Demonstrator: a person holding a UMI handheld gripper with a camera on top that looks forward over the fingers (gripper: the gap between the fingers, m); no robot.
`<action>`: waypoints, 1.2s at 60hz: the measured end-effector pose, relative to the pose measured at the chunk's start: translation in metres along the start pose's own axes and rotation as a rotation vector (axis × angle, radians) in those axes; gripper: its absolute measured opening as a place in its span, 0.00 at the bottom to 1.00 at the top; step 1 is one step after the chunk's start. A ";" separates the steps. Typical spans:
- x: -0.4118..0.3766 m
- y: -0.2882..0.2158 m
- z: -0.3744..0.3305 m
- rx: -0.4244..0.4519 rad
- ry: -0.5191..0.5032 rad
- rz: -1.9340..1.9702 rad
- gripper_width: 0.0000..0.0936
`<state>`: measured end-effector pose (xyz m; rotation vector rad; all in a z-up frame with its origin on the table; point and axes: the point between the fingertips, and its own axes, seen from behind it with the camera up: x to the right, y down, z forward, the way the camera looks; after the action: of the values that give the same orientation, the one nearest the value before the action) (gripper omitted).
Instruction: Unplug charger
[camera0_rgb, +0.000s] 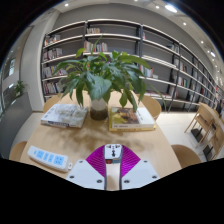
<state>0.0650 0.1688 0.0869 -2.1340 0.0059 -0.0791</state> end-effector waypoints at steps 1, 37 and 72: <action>0.002 0.004 0.000 -0.012 -0.007 0.008 0.17; 0.021 -0.006 -0.042 -0.002 0.015 0.020 0.74; -0.071 0.053 -0.300 0.043 -0.094 -0.049 0.80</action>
<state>-0.0225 -0.1103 0.1987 -2.0930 -0.1026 -0.0078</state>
